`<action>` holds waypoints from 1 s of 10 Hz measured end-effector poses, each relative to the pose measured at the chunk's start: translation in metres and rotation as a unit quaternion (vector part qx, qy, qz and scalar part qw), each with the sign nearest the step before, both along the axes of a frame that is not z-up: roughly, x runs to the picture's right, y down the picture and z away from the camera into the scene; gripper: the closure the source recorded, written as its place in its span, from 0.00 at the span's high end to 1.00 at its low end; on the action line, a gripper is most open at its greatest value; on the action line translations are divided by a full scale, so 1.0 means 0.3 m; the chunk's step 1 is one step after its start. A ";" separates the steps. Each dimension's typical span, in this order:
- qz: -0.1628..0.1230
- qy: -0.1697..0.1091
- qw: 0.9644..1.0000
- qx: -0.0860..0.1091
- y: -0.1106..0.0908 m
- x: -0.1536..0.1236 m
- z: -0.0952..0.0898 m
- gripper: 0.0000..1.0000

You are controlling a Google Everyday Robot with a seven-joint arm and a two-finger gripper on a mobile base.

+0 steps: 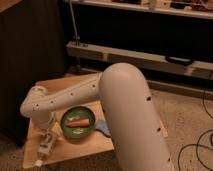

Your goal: Stand the bottle upright

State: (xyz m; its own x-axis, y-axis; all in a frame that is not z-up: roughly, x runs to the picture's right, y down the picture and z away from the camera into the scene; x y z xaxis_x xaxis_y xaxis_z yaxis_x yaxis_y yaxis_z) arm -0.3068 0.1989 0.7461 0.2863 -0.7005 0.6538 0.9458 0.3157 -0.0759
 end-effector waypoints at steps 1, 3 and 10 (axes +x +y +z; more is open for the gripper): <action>0.001 -0.003 1.000 0.002 -0.020 0.009 -0.020 0.78; -0.003 -0.012 1.000 0.015 -0.031 0.017 -0.049 0.78; -0.043 -0.013 0.995 0.084 0.183 -0.146 -0.071 0.78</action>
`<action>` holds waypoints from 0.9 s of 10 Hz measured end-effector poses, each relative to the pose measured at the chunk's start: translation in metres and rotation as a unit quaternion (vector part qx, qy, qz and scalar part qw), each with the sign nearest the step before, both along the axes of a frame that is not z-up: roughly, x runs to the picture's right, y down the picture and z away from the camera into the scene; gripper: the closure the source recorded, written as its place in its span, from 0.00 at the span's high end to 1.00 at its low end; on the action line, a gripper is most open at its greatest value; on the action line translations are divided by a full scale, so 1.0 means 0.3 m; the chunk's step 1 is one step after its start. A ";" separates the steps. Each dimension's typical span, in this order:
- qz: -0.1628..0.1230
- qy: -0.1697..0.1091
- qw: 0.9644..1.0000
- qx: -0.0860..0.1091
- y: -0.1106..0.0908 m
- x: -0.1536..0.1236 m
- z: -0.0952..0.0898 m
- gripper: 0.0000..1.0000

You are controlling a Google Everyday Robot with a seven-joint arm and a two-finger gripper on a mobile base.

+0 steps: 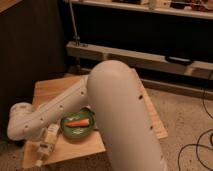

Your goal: Stand the bottle upright

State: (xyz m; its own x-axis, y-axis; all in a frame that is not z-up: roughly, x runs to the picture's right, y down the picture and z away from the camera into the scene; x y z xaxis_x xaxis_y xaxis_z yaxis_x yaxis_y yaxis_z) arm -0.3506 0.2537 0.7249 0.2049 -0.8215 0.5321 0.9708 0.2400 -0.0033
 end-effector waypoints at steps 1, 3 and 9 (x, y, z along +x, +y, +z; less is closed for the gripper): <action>-0.001 0.001 1.000 0.002 0.013 -0.017 -0.002 0.78; -0.002 0.002 1.000 0.002 0.015 -0.019 -0.002 0.78; -0.002 0.003 1.000 0.002 0.014 -0.019 -0.001 0.78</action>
